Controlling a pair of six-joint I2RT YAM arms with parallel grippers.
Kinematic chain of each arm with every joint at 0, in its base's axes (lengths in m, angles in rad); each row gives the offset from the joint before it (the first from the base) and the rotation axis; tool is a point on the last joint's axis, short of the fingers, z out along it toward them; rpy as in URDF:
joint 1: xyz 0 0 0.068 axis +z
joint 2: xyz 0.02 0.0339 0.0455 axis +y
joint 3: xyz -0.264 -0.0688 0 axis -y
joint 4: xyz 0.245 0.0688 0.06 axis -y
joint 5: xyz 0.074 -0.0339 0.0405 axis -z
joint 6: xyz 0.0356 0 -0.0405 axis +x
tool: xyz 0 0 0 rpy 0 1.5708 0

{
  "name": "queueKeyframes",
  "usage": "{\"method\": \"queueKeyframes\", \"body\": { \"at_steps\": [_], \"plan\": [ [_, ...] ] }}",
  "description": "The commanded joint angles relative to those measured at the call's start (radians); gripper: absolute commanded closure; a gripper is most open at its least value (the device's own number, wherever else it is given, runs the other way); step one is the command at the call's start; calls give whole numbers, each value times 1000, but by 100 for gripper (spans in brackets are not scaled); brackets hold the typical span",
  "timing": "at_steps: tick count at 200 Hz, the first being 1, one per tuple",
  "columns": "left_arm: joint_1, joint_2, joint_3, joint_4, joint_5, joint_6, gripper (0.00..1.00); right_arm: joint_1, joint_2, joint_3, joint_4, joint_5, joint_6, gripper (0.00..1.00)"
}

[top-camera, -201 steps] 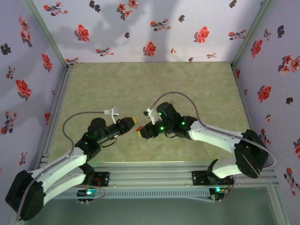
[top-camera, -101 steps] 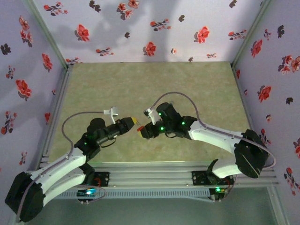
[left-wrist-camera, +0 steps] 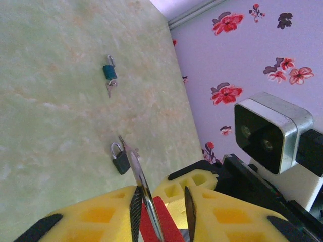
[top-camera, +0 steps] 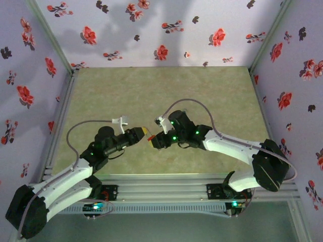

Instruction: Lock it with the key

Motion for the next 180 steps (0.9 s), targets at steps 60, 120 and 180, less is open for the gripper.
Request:
{"method": "queueKeyframes", "body": {
  "at_steps": [60,120,180],
  "plan": [
    [7,16,39,-38,12,45,71,10,-28,-8,21,5,-25,100],
    [7,28,56,-65,11,56,77,12,-32,-8,18,7,-28,100],
    [7,37,59,-76,11,60,80,16,-43,-11,19,11,-32,100]
  ]
}}
